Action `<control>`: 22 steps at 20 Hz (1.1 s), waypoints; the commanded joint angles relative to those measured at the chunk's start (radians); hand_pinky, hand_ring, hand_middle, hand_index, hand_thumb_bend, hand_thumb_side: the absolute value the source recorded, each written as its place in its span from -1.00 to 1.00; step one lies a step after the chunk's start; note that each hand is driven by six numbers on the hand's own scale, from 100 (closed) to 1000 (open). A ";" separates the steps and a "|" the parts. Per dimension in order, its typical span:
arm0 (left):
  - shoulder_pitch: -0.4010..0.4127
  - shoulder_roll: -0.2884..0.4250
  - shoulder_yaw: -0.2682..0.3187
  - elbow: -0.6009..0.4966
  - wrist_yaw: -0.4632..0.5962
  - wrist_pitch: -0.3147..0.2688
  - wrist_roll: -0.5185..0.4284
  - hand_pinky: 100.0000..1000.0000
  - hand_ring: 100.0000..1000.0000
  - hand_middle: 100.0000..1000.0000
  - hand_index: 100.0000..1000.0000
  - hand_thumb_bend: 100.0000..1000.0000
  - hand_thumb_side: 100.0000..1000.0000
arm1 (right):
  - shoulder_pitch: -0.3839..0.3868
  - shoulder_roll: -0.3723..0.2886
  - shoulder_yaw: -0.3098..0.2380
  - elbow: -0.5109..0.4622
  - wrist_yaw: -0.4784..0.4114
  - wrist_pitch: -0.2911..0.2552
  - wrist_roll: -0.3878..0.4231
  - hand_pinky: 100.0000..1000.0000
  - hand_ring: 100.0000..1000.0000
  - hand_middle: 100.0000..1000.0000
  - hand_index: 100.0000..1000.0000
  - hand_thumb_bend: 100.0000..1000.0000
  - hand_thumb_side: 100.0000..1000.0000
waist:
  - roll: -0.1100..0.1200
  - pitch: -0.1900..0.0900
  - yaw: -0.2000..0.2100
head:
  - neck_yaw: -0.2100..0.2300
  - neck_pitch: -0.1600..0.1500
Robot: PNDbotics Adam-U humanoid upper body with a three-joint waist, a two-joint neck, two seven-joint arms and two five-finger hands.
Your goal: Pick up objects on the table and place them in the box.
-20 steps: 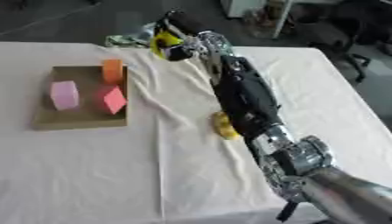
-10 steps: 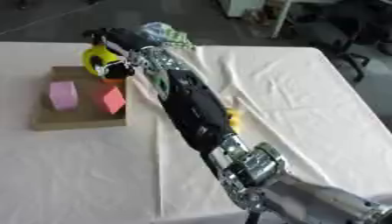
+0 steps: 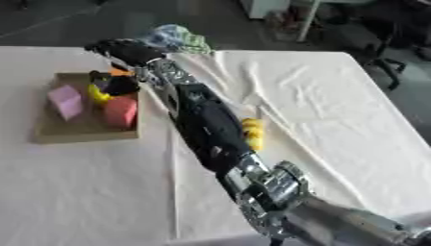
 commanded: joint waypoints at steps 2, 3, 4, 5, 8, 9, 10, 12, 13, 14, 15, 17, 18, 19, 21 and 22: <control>0.006 0.013 0.009 -0.011 -0.001 0.000 0.005 0.57 0.03 0.04 0.42 -1.00 1.00 | -0.019 -0.040 0.008 -0.045 -0.011 -0.013 -0.002 0.54 0.58 0.70 1.00 -1.00 -0.22 | -0.001 -0.017 -0.019 | 0.016 0.004; 0.011 0.013 0.014 -0.011 -0.002 0.000 0.010 0.57 0.03 0.04 0.42 -1.00 1.00 | -0.014 -0.059 0.019 -0.063 -0.022 -0.025 0.006 0.54 0.56 0.69 1.00 -1.00 -0.23 | -0.002 -0.021 -0.030 | 0.024 0.004; 0.017 0.014 0.018 -0.010 -0.004 0.000 0.014 0.57 0.03 0.04 0.42 -1.00 1.00 | -0.003 -0.079 0.034 -0.083 -0.035 -0.038 0.017 0.54 0.55 0.68 1.00 -1.00 -0.26 | -0.005 -0.026 -0.041 | 0.031 0.004; 0.023 0.014 0.021 -0.009 -0.005 0.001 0.017 0.57 0.03 0.04 0.42 -1.00 1.00 | 0.012 -0.102 0.050 -0.105 -0.049 -0.051 0.028 0.54 0.55 0.68 1.00 -1.00 -0.28 | -0.006 -0.030 -0.052 | 0.037 0.004; 0.035 0.013 0.029 -0.008 -0.009 0.002 0.026 0.57 0.03 0.04 0.42 -1.00 1.00 | 0.064 -0.171 0.096 -0.167 -0.092 -0.094 0.060 0.55 0.57 0.69 1.00 -1.00 -0.30 | -0.012 -0.038 -0.079 | 0.053 0.004; 0.038 0.013 0.032 -0.008 -0.010 0.002 0.029 0.57 0.03 0.04 0.42 -1.00 1.00 | 0.085 -0.195 0.114 -0.186 -0.106 -0.108 0.073 0.56 0.58 0.70 1.00 -1.00 -0.27 | -0.013 -0.040 -0.090 | 0.059 0.004; 0.041 0.014 0.035 -0.007 -0.011 0.002 0.032 0.57 0.03 0.04 0.42 -1.00 1.00 | 0.108 -0.218 0.129 -0.203 -0.121 -0.123 0.087 0.56 0.58 0.70 1.00 -1.00 -0.26 | -0.015 -0.041 -0.100 | 0.065 0.004; 0.044 0.013 0.040 -0.007 -0.013 0.002 0.038 0.57 0.02 0.04 0.42 -1.00 1.00 | 0.153 -0.264 0.146 -0.226 -0.149 -0.151 0.115 0.56 0.60 0.72 1.00 -1.00 -0.23 | -0.018 -0.041 -0.117 | 0.074 0.004; 0.045 0.013 0.041 -0.007 -0.014 0.002 0.039 0.57 0.02 0.04 0.42 -1.00 1.00 | 0.176 -0.288 0.145 -0.232 -0.163 -0.166 0.129 0.57 0.61 0.72 1.00 -1.00 -0.22 | -0.020 -0.041 -0.123 | 0.077 0.004; 0.045 0.013 0.042 -0.008 -0.015 0.002 0.040 0.57 0.02 0.04 0.42 -1.00 1.00 | 0.200 -0.311 0.140 -0.234 -0.178 -0.180 0.143 0.56 0.60 0.71 1.00 -1.00 -0.20 | -0.020 -0.041 -0.126 | 0.079 0.004; 0.045 0.012 0.043 -0.008 -0.015 0.002 0.041 0.57 0.02 0.04 0.42 -1.00 1.00 | 0.223 -0.334 0.132 -0.233 -0.192 -0.191 0.157 0.56 0.61 0.71 1.00 -1.00 -0.19 | -0.021 -0.041 -0.128 | 0.081 0.004; 0.045 0.011 0.045 -0.008 -0.016 0.002 0.043 0.57 0.02 0.04 0.42 -1.00 1.00 | 0.270 -0.381 0.115 -0.236 -0.221 -0.202 0.178 0.56 0.60 0.71 1.00 -1.00 -0.19 | -0.021 -0.040 -0.126 | 0.080 0.004; 0.044 0.011 0.045 -0.009 -0.016 0.002 0.044 0.57 0.02 0.04 0.42 -1.00 1.00 | 0.294 -0.405 0.107 -0.239 -0.236 -0.203 0.184 0.56 0.60 0.70 1.00 -1.00 -0.19 | -0.020 -0.039 -0.124 | 0.079 0.004; 0.044 0.010 0.046 -0.009 -0.016 0.002 0.044 0.57 0.02 0.04 0.42 -1.00 1.00 | 0.317 -0.428 0.100 -0.244 -0.250 -0.201 0.187 0.56 0.60 0.70 1.00 -1.00 -0.19 | -0.020 -0.038 -0.122 | 0.078 0.004; 0.041 0.010 0.046 -0.010 -0.016 0.002 0.045 0.57 0.02 0.04 0.42 -1.00 1.00 | 0.364 -0.475 0.091 -0.256 -0.279 -0.197 0.189 0.56 0.59 0.69 1.00 -1.00 -0.20 | -0.018 -0.037 -0.118 | 0.074 0.004; 0.040 0.010 0.046 -0.011 -0.016 0.001 0.046 0.57 0.02 0.04 0.42 -1.00 1.00 | 0.386 -0.497 0.086 -0.263 -0.292 -0.195 0.188 0.56 0.59 0.69 0.99 -1.00 -0.20 | -0.018 -0.036 -0.117 | 0.073 0.004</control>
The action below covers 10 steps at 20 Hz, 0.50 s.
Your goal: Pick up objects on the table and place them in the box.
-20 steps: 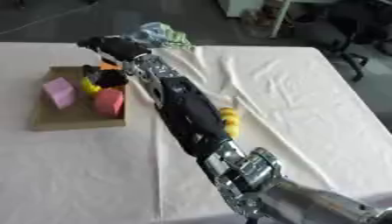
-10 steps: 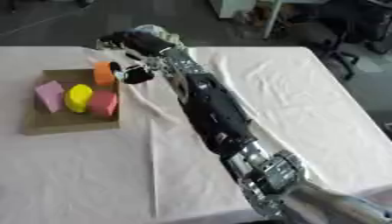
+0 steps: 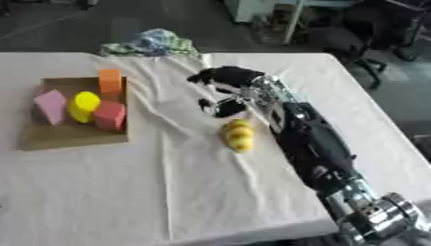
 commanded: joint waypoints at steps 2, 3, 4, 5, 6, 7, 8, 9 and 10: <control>-0.011 0.009 0.009 -0.012 -0.001 -0.003 0.006 0.57 0.02 0.04 0.42 -1.00 1.00 | 0.053 -0.113 -0.027 -0.054 -0.064 0.006 0.004 0.56 0.59 0.68 0.98 -1.00 -0.22 | -0.003 -0.023 0.002 | -0.004 0.001; -0.011 0.009 0.009 -0.013 0.000 -0.003 0.006 0.57 0.02 0.04 0.42 -1.00 1.00 | 0.077 -0.124 -0.029 -0.068 -0.078 0.010 0.006 0.56 0.59 0.68 0.98 -1.00 -0.22 | -0.002 -0.024 0.002 | -0.005 0.001; -0.011 0.009 0.008 -0.013 0.000 -0.004 0.006 0.57 0.02 0.05 0.42 -1.00 1.00 | 0.099 -0.132 -0.031 -0.083 -0.092 0.015 0.011 0.56 0.59 0.68 0.98 -1.00 -0.23 | -0.001 -0.025 0.002 | -0.006 0.001; -0.012 0.009 0.008 -0.013 0.001 -0.004 0.005 0.57 0.02 0.05 0.42 -1.00 1.00 | 0.123 -0.139 -0.032 -0.102 -0.107 0.022 0.016 0.56 0.59 0.68 0.98 -1.00 -0.24 | 0.000 -0.025 0.002 | -0.007 0.001; -0.012 0.009 0.007 -0.013 0.001 -0.004 0.005 0.57 0.02 0.05 0.42 -1.00 1.00 | 0.146 -0.143 -0.034 -0.122 -0.121 0.029 0.022 0.56 0.59 0.67 0.97 -1.00 -0.25 | 0.000 -0.026 0.002 | -0.009 0.001; -0.013 0.008 0.006 -0.013 0.001 -0.004 0.004 0.57 0.02 0.05 0.42 -1.00 1.00 | 0.169 -0.147 -0.036 -0.144 -0.135 0.037 0.028 0.56 0.59 0.66 0.96 -1.00 -0.26 | 0.001 -0.027 0.003 | -0.010 0.001; -0.013 0.008 0.006 -0.013 0.001 -0.005 0.003 0.57 0.02 0.05 0.42 -1.00 1.00 | 0.192 -0.150 -0.038 -0.166 -0.149 0.045 0.034 0.56 0.59 0.66 0.96 -1.00 -0.27 | 0.002 -0.027 0.004 | -0.011 0.001; -0.014 0.008 0.005 -0.012 0.001 -0.005 0.003 0.57 0.02 0.05 0.42 -1.00 1.00 | 0.216 -0.153 -0.039 -0.189 -0.164 0.053 0.042 0.56 0.59 0.66 0.96 -1.00 -0.28 | 0.002 -0.028 0.006 | -0.014 0.001; -0.013 0.008 0.004 -0.012 0.002 -0.005 0.002 0.57 0.02 0.05 0.42 -1.00 1.00 | 0.237 -0.157 -0.039 -0.210 -0.178 0.061 0.051 0.56 0.59 0.66 0.96 -1.00 -0.28 | 0.003 -0.028 0.008 | -0.016 0.001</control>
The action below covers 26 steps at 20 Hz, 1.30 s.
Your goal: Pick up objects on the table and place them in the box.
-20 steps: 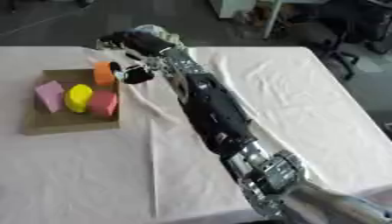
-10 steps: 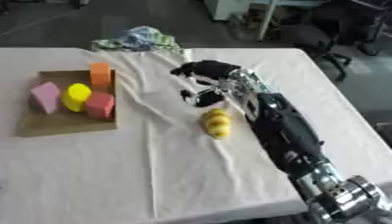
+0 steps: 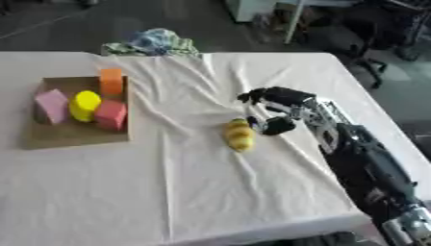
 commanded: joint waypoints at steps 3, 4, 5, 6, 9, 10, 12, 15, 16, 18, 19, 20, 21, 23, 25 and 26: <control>-0.011 0.009 0.003 -0.012 0.002 -0.003 -0.001 0.57 0.02 0.05 0.42 -1.00 1.00 | 0.036 -0.050 -0.005 -0.106 -0.080 0.039 0.051 0.56 0.58 0.66 0.96 -1.00 -0.27 | 0.006 -0.028 0.003 | -0.011 0.000; -0.011 0.009 0.002 -0.012 0.002 -0.004 -0.002 0.57 0.02 0.05 0.42 -1.00 1.00 | 0.035 -0.049 0.000 -0.114 -0.095 0.044 0.063 0.56 0.58 0.65 0.96 -1.00 -0.27 | 0.007 -0.027 0.003 | -0.011 0.000; -0.012 0.009 0.002 -0.012 0.003 -0.004 -0.002 0.57 0.02 0.05 0.42 -1.00 1.00 | 0.033 -0.047 0.005 -0.122 -0.109 0.048 0.076 0.56 0.58 0.65 0.95 -1.00 -0.27 | 0.008 -0.027 0.003 | -0.013 0.000; -0.013 0.009 0.001 -0.012 0.003 -0.004 -0.003 0.57 0.02 0.05 0.42 -1.00 1.00 | 0.028 -0.045 0.010 -0.127 -0.124 0.053 0.090 0.56 0.59 0.66 0.95 -1.00 -0.27 | 0.009 -0.027 0.003 | -0.014 0.000; -0.014 0.009 0.001 -0.012 0.003 -0.005 -0.003 0.57 0.02 0.05 0.42 -1.00 1.00 | 0.016 -0.042 0.025 -0.135 -0.168 0.067 0.133 0.56 0.59 0.65 0.95 -1.00 -0.26 | 0.011 -0.025 0.003 | -0.017 0.000; -0.014 0.009 0.001 -0.012 0.003 -0.005 -0.003 0.57 0.02 0.05 0.42 -1.00 1.00 | 0.013 -0.042 0.030 -0.133 -0.180 0.072 0.147 0.56 0.59 0.65 0.95 -1.00 -0.26 | 0.011 -0.025 0.004 | -0.018 0.000; -0.013 0.009 0.001 -0.012 0.003 -0.005 -0.003 0.57 0.01 0.05 0.42 -1.00 1.00 | 0.009 -0.041 0.033 -0.126 -0.188 0.084 0.169 0.56 0.60 0.66 0.95 -1.00 -0.28 | 0.012 -0.025 0.004 | -0.018 0.000; -0.013 0.009 0.002 -0.012 0.003 -0.005 -0.002 0.57 0.01 0.05 0.42 -1.00 1.00 | 0.010 -0.040 0.026 -0.111 -0.172 0.097 0.179 0.56 0.61 0.67 0.95 -1.00 -0.28 | 0.012 -0.024 0.004 | -0.018 0.000; -0.013 0.009 0.003 -0.012 0.003 -0.005 -0.002 0.57 0.01 0.05 0.42 -1.00 1.00 | 0.010 -0.040 0.025 -0.105 -0.164 0.100 0.179 0.56 0.61 0.67 0.95 -1.00 -0.27 | 0.012 -0.025 0.004 | -0.019 0.000; -0.012 0.008 0.002 -0.012 0.004 -0.004 -0.002 0.57 0.01 0.05 0.42 -1.00 1.00 | 0.011 -0.039 0.024 -0.095 -0.150 0.102 0.179 0.56 0.62 0.68 0.95 -1.00 -0.27 | 0.012 -0.025 0.004 | -0.020 0.000; -0.012 0.007 0.002 -0.012 0.004 -0.004 -0.003 0.57 0.01 0.05 0.42 -1.00 1.00 | 0.011 -0.038 0.024 -0.090 -0.143 0.102 0.178 0.56 0.62 0.68 0.95 -1.00 -0.28 | 0.012 -0.025 0.004 | -0.020 0.000; -0.012 0.007 0.002 -0.012 0.004 -0.004 -0.003 0.57 0.01 0.05 0.42 -1.00 1.00 | 0.011 -0.036 0.024 -0.086 -0.137 0.101 0.178 0.56 0.62 0.68 0.95 -1.00 -0.27 | 0.012 -0.025 0.004 | -0.020 0.000; -0.013 0.007 0.002 -0.012 0.004 -0.004 -0.003 0.57 0.01 0.05 0.42 -1.00 1.00 | 0.011 -0.034 0.025 -0.082 -0.133 0.100 0.177 0.56 0.62 0.67 0.95 -1.00 -0.28 | 0.012 -0.024 0.004 | -0.021 0.000; -0.013 0.007 0.003 -0.012 0.004 -0.004 -0.002 0.57 0.01 0.05 0.42 -1.00 1.00 | 0.009 -0.031 0.030 -0.075 -0.125 0.096 0.179 0.56 0.62 0.66 0.94 -1.00 -0.30 | 0.013 -0.024 0.004 | -0.022 0.000; -0.013 0.007 0.002 -0.012 0.004 -0.004 -0.003 0.57 0.01 0.05 0.42 -1.00 1.00 | 0.006 -0.028 0.036 -0.068 -0.115 0.091 0.184 0.56 0.62 0.65 0.92 -1.00 -0.33 | 0.013 -0.024 0.004 | -0.023 0.000; -0.013 0.007 0.002 -0.012 0.004 -0.004 -0.003 0.57 0.01 0.05 0.42 -1.00 1.00 | 0.003 -0.026 0.040 -0.065 -0.109 0.089 0.187 0.56 0.62 0.64 0.92 -1.00 -0.36 | 0.014 -0.024 0.005 | -0.024 0.000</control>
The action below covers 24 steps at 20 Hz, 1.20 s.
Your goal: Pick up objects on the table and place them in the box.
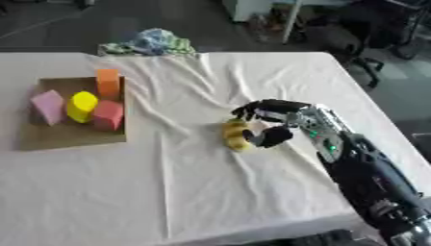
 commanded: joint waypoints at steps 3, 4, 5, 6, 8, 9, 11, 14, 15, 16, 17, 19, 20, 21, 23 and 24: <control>-0.010 0.007 0.002 -0.012 0.004 -0.002 -0.001 0.57 0.01 0.05 0.42 -1.00 1.00 | -0.027 -0.016 0.014 0.015 0.029 -0.015 0.012 0.56 0.61 0.61 0.88 -1.00 -0.41 | 0.013 -0.024 0.001 | -0.007 0.000; -0.010 0.007 0.002 -0.012 0.005 -0.002 -0.001 0.57 0.01 0.05 0.42 -1.00 1.00 | -0.029 -0.013 0.019 0.021 0.033 -0.019 0.016 0.56 0.61 0.60 0.87 -1.00 -0.44 | 0.013 -0.024 0.001 | -0.007 0.000; -0.009 0.007 0.002 -0.012 0.005 -0.002 -0.002 0.57 0.01 0.05 0.42 -1.00 1.00 | -0.031 -0.011 0.024 0.028 0.036 -0.023 0.019 0.56 0.61 0.60 0.86 -1.00 -0.45 | 0.013 -0.024 0.002 | -0.008 0.000; -0.009 0.007 0.002 -0.012 0.005 -0.002 -0.002 0.57 0.01 0.05 0.42 -1.00 1.00 | -0.032 -0.009 0.028 0.035 0.040 -0.027 0.021 0.56 0.61 0.58 0.86 -1.00 -0.47 | 0.013 -0.024 0.002 | -0.009 0.000; -0.009 0.007 0.001 -0.011 0.005 -0.002 -0.002 0.57 0.00 0.05 0.42 -1.00 1.00 | -0.034 -0.003 0.036 0.052 0.052 -0.032 0.026 0.55 0.60 0.58 0.85 -1.00 -0.53 | 0.013 -0.024 0.003 | -0.010 0.000; -0.009 0.007 0.001 -0.011 0.005 -0.002 -0.003 0.57 0.00 0.05 0.42 -1.00 1.00 | -0.035 0.001 0.038 0.063 0.058 -0.034 0.027 0.55 0.60 0.58 0.85 -1.00 -0.54 | 0.013 -0.024 0.003 | -0.011 0.000; -0.009 0.007 0.001 -0.011 0.005 -0.002 -0.003 0.57 0.00 0.05 0.42 -1.00 1.00 | -0.037 0.007 0.041 0.087 0.070 -0.037 0.026 0.55 0.60 0.57 0.84 -1.00 -0.60 | 0.013 -0.024 0.004 | -0.012 0.000; -0.009 0.007 0.001 -0.011 0.005 -0.001 -0.003 0.57 0.00 0.05 0.42 -1.00 1.00 | -0.041 0.016 0.041 0.123 0.090 -0.042 0.014 0.53 0.55 0.50 0.80 -1.00 -0.88 | 0.013 -0.023 0.005 | -0.013 0.000; -0.009 0.007 0.001 -0.011 0.005 -0.001 -0.003 0.57 0.00 0.05 0.42 -1.00 1.00 | -0.042 0.018 0.040 0.133 0.095 -0.045 0.007 0.51 0.51 0.45 0.76 -1.00 -1.00 | 0.013 -0.023 0.005 | -0.013 0.000; -0.009 0.007 0.001 -0.011 0.005 -0.001 -0.003 0.57 0.00 0.05 0.42 -1.00 1.00 | -0.044 0.021 0.038 0.140 0.098 -0.050 -0.004 0.48 0.43 0.32 0.66 -1.00 -1.00 | 0.013 -0.024 0.005 | -0.013 0.000; -0.008 0.006 0.001 -0.011 0.005 -0.001 -0.002 0.57 0.00 0.05 0.42 -1.00 1.00 | -0.046 0.023 0.033 0.141 0.099 -0.055 -0.016 0.46 0.38 0.23 0.60 -1.00 -1.00 | 0.013 -0.024 0.004 | -0.013 0.000; -0.008 0.006 0.002 -0.011 0.005 -0.001 -0.002 0.57 0.00 0.05 0.42 -1.00 1.00 | -0.052 0.026 0.019 0.134 0.097 -0.062 -0.043 0.38 0.18 -0.08 0.34 -1.00 -1.00 | 0.014 -0.024 0.003 | -0.013 0.000; -0.007 0.006 0.002 -0.010 0.005 -0.001 -0.002 0.57 0.00 0.05 0.42 -1.00 1.00 | -0.055 0.027 0.009 0.124 0.093 -0.063 -0.056 0.36 0.14 -0.17 0.26 -1.00 -1.00 | 0.014 -0.024 0.002 | -0.013 0.000; -0.007 0.006 0.002 -0.010 0.005 -0.001 -0.002 0.57 0.00 0.05 0.42 -1.00 1.00 | -0.057 0.028 -0.001 0.113 0.087 -0.063 -0.070 0.34 0.08 -0.27 0.17 -1.00 -1.00 | 0.014 -0.024 0.002 | -0.013 0.000; -0.007 0.005 0.003 -0.011 0.005 -0.001 -0.001 0.57 0.00 0.05 0.42 -1.00 1.00 | -0.063 0.030 -0.020 0.089 0.074 -0.061 -0.098 0.31 0.02 -0.40 0.04 -1.00 -1.00 | 0.015 -0.025 0.001 | -0.011 0.000; -0.007 0.005 0.003 -0.011 0.005 -0.001 0.000 0.57 0.00 0.05 0.42 -1.00 1.00 | -0.066 0.030 -0.031 0.073 0.065 -0.058 -0.112 0.30 0.00 -0.43 0.02 -1.00 -1.00 | 0.015 -0.025 0.000 | -0.011 0.000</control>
